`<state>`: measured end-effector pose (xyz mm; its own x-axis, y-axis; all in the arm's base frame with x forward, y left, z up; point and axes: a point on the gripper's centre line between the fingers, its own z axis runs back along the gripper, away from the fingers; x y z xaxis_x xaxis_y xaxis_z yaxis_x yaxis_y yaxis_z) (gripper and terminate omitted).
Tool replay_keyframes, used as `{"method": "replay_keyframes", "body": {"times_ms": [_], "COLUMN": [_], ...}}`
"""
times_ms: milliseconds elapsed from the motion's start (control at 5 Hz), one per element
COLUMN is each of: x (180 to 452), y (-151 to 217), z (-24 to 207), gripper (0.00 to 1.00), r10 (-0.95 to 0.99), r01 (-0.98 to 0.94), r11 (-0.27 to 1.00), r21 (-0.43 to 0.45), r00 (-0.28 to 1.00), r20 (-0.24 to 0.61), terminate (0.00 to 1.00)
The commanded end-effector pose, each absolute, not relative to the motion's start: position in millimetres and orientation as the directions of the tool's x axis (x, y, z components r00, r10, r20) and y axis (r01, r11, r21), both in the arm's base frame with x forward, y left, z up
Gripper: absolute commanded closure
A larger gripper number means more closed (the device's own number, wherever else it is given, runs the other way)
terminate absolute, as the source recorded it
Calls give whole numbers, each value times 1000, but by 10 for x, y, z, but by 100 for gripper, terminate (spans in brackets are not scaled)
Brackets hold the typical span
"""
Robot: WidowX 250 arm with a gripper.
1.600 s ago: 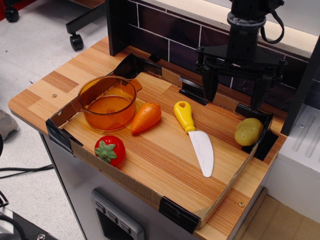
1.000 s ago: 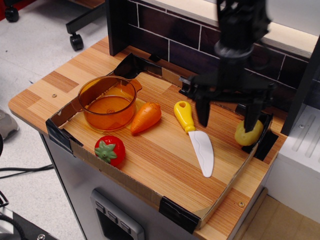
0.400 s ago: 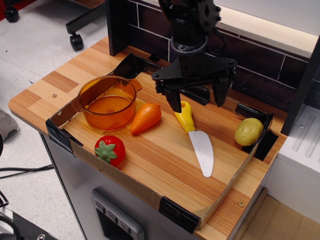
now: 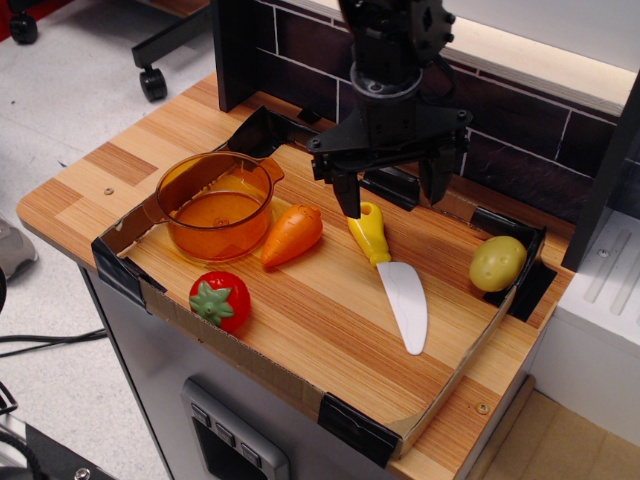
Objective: Put knife in pot
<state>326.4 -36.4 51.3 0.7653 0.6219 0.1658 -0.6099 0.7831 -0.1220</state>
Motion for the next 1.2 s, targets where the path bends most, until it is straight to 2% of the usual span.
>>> {"method": "replay_keyframes", "body": {"times_ms": [0, 600, 1000], "x": [3456, 3472, 3476], "y": [-385, -317, -308], "z": [620, 286, 140], "gripper": [0, 0, 0], "r10": [664, 666, 655], "r01": [-655, -669, -657], "r11": [746, 741, 751], "r21": [-114, -56, -59], "r00": [724, 722, 732], "r20": [186, 189, 187], "terminate": [0, 0, 0]}}
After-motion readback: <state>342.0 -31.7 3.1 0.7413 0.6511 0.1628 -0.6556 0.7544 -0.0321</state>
